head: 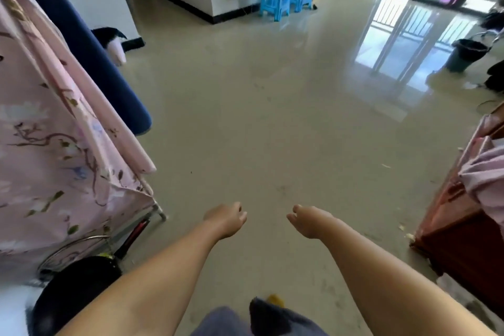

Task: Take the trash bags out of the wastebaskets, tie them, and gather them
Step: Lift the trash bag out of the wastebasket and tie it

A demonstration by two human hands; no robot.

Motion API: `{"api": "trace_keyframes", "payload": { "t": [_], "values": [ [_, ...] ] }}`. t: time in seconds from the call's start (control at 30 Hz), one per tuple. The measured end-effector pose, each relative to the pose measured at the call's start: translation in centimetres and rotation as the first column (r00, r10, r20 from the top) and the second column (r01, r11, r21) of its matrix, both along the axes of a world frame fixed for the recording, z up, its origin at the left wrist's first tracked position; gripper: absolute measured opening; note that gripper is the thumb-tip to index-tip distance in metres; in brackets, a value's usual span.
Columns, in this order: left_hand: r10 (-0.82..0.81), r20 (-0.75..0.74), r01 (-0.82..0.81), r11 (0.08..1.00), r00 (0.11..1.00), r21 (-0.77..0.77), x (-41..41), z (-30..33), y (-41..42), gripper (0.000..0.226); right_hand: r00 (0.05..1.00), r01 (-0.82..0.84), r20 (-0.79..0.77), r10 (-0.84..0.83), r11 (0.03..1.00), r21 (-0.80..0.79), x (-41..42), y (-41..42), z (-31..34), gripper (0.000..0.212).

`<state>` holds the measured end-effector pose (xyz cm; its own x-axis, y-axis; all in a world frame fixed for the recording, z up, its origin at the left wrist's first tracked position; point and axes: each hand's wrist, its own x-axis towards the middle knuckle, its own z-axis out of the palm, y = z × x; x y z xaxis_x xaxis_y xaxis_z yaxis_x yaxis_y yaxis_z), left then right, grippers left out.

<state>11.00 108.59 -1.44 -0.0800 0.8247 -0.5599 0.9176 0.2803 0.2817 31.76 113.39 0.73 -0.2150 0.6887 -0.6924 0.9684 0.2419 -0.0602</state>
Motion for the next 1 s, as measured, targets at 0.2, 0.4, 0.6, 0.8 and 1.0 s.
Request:
{"api": "trace_keyframes", "payload": {
  "t": [0.2,0.4,0.6,0.8,1.0],
  "values": [
    [0.122,0.006,-0.122,0.993,0.993,-0.003,-4.3,1.0,10.9,0.038,0.969,-0.246,0.002,0.246,0.969,-0.027,-5.2,13.8,1.2,0.047],
    [0.252,0.001,-0.252,0.968,0.968,0.024,-12.9,0.2,22.7,0.038,0.951,-0.308,-0.014,0.308,0.951,0.012,-14.4,28.2,-1.2,0.052],
    [0.283,-0.026,-0.282,0.959,0.959,0.044,-22.9,1.5,35.1,0.036,0.931,-0.362,-0.052,0.362,0.932,0.013,-25.3,41.0,0.2,0.051],
    [0.361,-0.006,-0.361,0.932,0.932,0.023,-31.4,1.7,44.6,0.035,0.916,-0.397,-0.066,0.396,0.918,-0.003,-35.1,52.1,-0.2,0.055],
    [0.456,-0.033,-0.453,0.889,0.89,0.059,-41.9,0.9,55.9,0.038,0.863,-0.503,-0.044,0.504,0.864,0.032,-45.9,65.7,-1.1,0.058]
  ]
}}
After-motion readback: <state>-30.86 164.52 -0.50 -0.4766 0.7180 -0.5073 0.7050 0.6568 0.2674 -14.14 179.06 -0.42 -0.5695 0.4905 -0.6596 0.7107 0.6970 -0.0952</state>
